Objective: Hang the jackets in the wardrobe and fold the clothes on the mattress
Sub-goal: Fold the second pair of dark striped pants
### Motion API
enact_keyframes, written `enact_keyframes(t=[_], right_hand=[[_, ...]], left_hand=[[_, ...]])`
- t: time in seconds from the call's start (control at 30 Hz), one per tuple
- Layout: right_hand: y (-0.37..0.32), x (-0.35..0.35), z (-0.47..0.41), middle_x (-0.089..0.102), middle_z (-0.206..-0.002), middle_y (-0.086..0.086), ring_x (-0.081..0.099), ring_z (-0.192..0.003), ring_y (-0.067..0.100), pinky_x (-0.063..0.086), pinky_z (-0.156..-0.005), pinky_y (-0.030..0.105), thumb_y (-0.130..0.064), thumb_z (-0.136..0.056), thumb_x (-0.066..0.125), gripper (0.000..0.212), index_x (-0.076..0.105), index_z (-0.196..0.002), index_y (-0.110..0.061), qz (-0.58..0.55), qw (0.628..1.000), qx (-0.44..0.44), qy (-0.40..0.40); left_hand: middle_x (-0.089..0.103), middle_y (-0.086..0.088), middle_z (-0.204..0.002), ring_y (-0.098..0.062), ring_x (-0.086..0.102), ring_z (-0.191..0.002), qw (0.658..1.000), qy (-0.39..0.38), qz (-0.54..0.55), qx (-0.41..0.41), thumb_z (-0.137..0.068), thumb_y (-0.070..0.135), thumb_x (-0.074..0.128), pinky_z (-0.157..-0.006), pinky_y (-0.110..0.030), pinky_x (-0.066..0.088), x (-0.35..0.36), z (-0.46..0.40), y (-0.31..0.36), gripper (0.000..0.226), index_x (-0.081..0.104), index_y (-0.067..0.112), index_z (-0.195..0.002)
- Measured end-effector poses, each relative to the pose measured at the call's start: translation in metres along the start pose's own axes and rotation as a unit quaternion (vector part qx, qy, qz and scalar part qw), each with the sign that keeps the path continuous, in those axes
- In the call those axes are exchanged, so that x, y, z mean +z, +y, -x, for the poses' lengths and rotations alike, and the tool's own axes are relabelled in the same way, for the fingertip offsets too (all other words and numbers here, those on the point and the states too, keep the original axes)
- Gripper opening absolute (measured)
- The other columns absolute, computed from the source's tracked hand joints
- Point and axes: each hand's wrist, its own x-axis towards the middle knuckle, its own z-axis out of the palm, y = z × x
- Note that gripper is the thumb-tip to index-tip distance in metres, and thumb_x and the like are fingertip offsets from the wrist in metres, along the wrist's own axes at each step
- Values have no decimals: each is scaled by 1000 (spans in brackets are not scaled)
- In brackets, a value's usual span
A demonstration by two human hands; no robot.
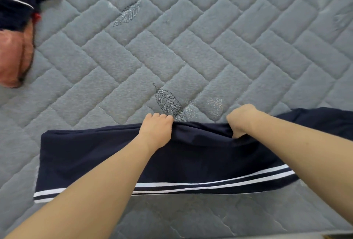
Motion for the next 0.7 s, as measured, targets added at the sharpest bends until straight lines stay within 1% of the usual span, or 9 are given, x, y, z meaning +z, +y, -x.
enact_keyframes(t=[0.1, 0.17, 0.23, 0.33, 0.43, 0.5, 0.57, 0.63, 0.7], right_hand=[[7, 7, -2, 59, -130, -3, 59, -118, 22, 50, -91, 34, -21, -92, 51, 34, 62, -124, -25, 21, 998, 31, 44], [18, 7, 0, 60, -128, -1, 59, -118, 23, 45, -84, 30, -16, -95, 45, 33, 62, -123, -23, -11, 991, 59, 117], [33, 10, -2, 57, -125, 3, 57, -116, 25, 42, -80, 33, -15, -97, 43, 30, 61, -120, -20, -40, 971, 94, 216], [43, 23, -8, 54, -114, 8, 55, -104, 29, 40, -80, 37, -14, -91, 45, 22, 59, -108, -15, -46, 932, 112, 341], [33, 40, -14, 57, -101, 10, 57, -91, 33, 45, -78, 42, -24, -85, 54, 18, 61, -97, -12, -90, 893, 17, 441], [22, 49, -13, 56, -112, 3, 56, -101, 27, 43, -87, 43, -45, -88, 40, 37, 60, -104, -19, -118, 900, -92, 410], [13, 51, -8, 54, -119, -2, 53, -109, 22, 38, -98, 41, -61, -84, 28, 55, 61, -108, -23, -102, 926, -134, 337], [13, 44, -3, 60, -114, -4, 54, -109, 20, 33, -102, 39, -64, -84, 32, 55, 63, -107, -24, -51, 956, -126, 260], [19, 30, 2, 67, -109, -4, 58, -109, 18, 29, -105, 37, -58, -87, 39, 44, 64, -101, -25, 5, 981, -92, 172]], left_hand=[[59, -3, -121, -28, 51, -112, 1000, -14, 0, -19, -92, 15, 39, -94, -41, 34, 3, -1, 3, 26, 49, 19, -116], [59, -3, -120, -28, 51, -112, 999, -14, -1, -31, -91, 15, 39, -92, -40, 34, 4, -3, 6, 26, 49, 19, -114], [59, -3, -117, -28, 52, -110, 999, -2, 1, -49, -91, 14, 39, -90, -39, 34, 4, -3, 8, 24, 49, 18, -112], [58, -4, -102, -31, 55, -95, 993, 86, 36, -66, -87, 18, 38, -80, -40, 39, 11, 1, 9, 19, 51, 16, -102], [55, -3, -96, -29, 54, -85, 984, 163, 73, -17, -86, 41, 38, -73, -40, 43, 25, 5, 6, 35, 55, 19, -108], [54, -1, -102, -28, 53, -86, 984, 164, 59, 34, -88, 48, 43, -74, -40, 45, 29, 8, 4, 37, 55, 24, -112], [53, -2, -103, -29, 54, -89, 986, 154, 46, 36, -92, 41, 50, -75, -41, 44, 27, 7, 3, 25, 56, 21, -106], [52, -3, -103, -30, 53, -92, 989, 143, 38, 5, -93, 35, 54, -76, -41, 43, 23, 4, 1, 19, 55, 18, -102], [53, -4, -103, -30, 53, -90, 990, 137, 22, 7, -93, 32, 56, -74, -41, 43, 21, 3, -2, 16, 55, 18, -101]])
